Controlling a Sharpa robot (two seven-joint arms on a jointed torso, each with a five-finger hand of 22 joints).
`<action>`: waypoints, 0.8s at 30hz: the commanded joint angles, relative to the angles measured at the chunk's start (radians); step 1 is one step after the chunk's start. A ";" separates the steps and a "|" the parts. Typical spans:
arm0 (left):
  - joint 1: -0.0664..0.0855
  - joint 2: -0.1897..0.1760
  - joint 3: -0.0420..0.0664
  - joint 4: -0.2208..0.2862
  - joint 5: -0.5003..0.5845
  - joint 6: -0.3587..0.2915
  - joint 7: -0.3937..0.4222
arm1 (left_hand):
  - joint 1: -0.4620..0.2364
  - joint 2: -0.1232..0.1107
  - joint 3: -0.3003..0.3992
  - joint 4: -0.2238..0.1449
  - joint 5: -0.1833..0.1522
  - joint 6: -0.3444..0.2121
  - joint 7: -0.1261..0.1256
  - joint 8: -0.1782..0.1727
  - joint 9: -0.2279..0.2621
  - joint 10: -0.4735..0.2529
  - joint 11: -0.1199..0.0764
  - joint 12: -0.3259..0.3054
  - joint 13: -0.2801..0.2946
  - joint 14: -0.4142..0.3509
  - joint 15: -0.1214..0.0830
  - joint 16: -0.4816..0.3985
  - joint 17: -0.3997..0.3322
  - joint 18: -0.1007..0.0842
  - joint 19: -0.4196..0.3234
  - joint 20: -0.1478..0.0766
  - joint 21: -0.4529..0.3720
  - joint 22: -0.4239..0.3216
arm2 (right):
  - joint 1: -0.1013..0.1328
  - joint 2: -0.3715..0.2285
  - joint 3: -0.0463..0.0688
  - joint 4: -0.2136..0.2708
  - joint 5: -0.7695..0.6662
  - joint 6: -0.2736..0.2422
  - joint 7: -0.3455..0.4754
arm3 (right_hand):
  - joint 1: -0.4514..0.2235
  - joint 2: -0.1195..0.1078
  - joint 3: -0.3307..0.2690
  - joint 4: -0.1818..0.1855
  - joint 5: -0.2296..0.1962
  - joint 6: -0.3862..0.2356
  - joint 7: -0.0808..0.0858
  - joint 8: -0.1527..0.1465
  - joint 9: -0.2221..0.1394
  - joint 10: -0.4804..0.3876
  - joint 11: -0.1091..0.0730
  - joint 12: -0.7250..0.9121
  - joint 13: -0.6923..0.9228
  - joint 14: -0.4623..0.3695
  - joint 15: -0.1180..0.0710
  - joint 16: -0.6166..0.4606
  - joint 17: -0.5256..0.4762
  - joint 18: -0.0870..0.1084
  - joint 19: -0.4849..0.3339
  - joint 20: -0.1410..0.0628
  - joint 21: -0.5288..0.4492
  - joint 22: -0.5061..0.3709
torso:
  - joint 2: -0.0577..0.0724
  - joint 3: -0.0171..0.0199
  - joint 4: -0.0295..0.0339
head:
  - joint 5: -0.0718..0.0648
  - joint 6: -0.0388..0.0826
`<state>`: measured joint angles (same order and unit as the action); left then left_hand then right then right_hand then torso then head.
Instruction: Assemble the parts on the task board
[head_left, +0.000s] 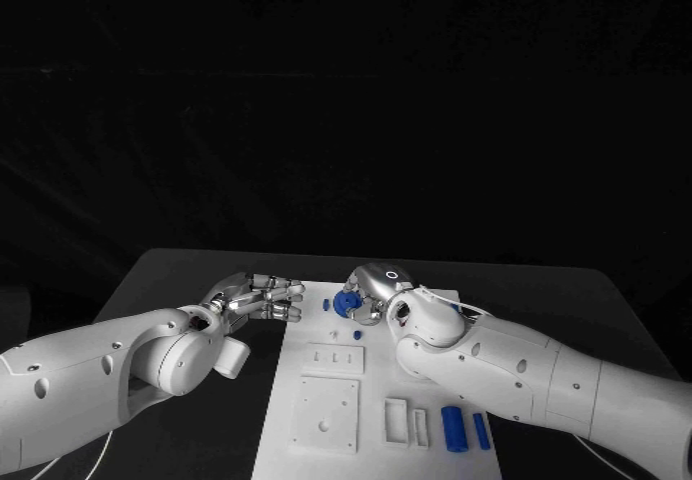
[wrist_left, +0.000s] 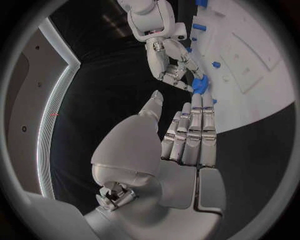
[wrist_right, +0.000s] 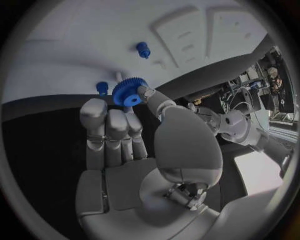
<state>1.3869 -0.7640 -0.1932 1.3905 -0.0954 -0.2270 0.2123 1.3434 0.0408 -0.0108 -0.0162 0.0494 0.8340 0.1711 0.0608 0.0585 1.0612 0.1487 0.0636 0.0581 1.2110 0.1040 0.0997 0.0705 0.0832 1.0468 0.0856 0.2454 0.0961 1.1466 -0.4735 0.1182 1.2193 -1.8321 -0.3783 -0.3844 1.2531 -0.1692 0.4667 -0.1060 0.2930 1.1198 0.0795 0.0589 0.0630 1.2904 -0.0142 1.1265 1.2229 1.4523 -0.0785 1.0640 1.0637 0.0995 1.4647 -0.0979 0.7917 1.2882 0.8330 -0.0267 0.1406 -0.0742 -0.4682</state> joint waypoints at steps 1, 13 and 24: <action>0.000 0.003 0.001 0.001 -0.003 0.005 0.003 | 0.006 -0.006 0.004 -0.002 -0.001 -0.005 0.003 -0.002 -0.001 -0.005 -0.002 -0.004 0.001 -0.004 0.003 -0.006 -0.001 -0.014 -0.007 0.003 0.003 -0.001 | 0.000 0.006 -0.004 -0.008 -0.035 0.024 -0.012 | 0.002 0.001 -0.002 0.003 -0.003 0.021 0.004 0.003 0.001 0.003 -0.005 -0.003 -0.001 -0.001 -0.006 -0.005 -0.001 0.012 0.057 -0.006 -0.005 -0.001 | 0.000 0.0004 0.0005 | -0.002 0.002; 0.000 0.003 0.001 0.001 -0.004 0.004 0.003 | 0.006 -0.006 0.004 -0.002 -0.001 -0.005 0.003 -0.002 -0.001 -0.005 -0.002 -0.004 0.001 -0.004 0.003 -0.006 -0.001 -0.014 -0.007 0.003 0.003 -0.001 | 0.001 0.014 -0.013 -0.021 -0.054 0.042 -0.043 | 0.005 0.002 -0.001 0.003 -0.005 0.020 0.005 0.003 0.001 0.001 -0.005 -0.007 -0.003 -0.002 -0.007 -0.008 -0.003 0.012 0.057 -0.006 -0.009 -0.004 | 0.000 0.0016 -0.0021 | 0.006 0.001; 0.000 0.002 0.001 0.001 -0.004 0.005 0.002 | 0.006 -0.006 0.004 -0.002 -0.001 -0.005 0.003 -0.002 -0.001 -0.005 -0.002 -0.004 0.001 -0.004 0.003 -0.006 -0.001 -0.014 -0.007 0.003 0.003 -0.001 | 0.001 0.016 -0.013 -0.029 -0.060 0.037 -0.066 | 0.005 0.004 0.003 0.004 -0.018 0.019 0.005 0.003 0.001 0.000 -0.004 -0.009 -0.005 -0.002 -0.006 -0.011 -0.005 0.011 0.057 -0.006 -0.011 -0.007 | 0.000 0.0010 -0.0018 | 0.004 -0.003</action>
<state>1.3869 -0.7634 -0.1932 1.3896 -0.0960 -0.2270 0.2106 1.3434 0.0408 -0.0108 -0.0162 0.0494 0.8340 0.1712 0.0609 0.0586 1.0612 0.1487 0.0635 0.0581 1.2110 0.1040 0.0997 0.0705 0.0833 1.0468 0.0855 0.2454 0.0963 1.1473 -0.4584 0.1049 1.1904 -1.8719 -0.3543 -0.4316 1.2524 -0.1699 0.4664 -0.1064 0.2778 1.1263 0.0794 0.0554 0.0627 1.2905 -0.0141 1.1226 1.2185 1.4522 -0.0785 1.0582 1.0592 0.0994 1.4647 -0.0978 0.7855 1.2821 0.8327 -0.0253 0.1388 -0.0702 -0.4702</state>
